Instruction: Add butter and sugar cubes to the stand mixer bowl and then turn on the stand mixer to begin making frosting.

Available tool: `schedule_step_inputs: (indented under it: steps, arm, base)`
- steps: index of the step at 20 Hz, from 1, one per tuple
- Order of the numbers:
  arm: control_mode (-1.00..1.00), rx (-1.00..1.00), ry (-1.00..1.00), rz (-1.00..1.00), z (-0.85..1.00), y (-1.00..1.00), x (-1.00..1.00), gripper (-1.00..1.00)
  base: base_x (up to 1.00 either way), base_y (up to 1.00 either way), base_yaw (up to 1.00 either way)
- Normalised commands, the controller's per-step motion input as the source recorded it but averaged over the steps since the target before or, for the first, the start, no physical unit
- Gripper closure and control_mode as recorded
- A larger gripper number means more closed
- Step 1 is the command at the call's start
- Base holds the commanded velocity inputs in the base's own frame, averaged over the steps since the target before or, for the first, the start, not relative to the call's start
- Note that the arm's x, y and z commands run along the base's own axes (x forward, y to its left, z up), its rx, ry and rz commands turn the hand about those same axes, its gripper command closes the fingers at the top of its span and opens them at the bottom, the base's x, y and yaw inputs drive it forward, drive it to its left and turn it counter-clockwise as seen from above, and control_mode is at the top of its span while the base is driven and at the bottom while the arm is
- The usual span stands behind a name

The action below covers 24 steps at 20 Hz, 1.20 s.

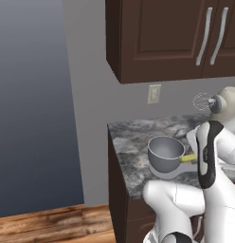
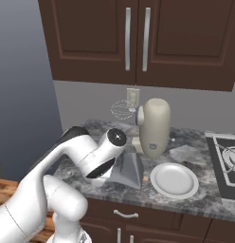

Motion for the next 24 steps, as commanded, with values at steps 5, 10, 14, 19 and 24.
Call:
schedule_step_inputs:
  steps: [5,10,14,19,24]
  arm:
    - [-1.0,-0.02,-0.02,0.0,0.0,0.08,0.03,1.0]
    - [-1.0,0.0,0.0,0.0,0.0,0.0,0.0,1.0]
    - [-1.0,0.0,0.03,0.0,-0.06,0.0,0.06,1.0]
    - [-1.0,0.0,0.0,0.0,-0.03,0.0,0.0,1.0]
    - [-1.0,0.0,0.0,0.0,0.0,0.0,0.0,1.0]
  base:
    - [0.0,0.0,0.0]
    - [0.0,0.0,0.0]
    - [0.0,0.0,0.0]
    - [0.0,0.0,0.0]
    - [0.0,0.0,0.0]
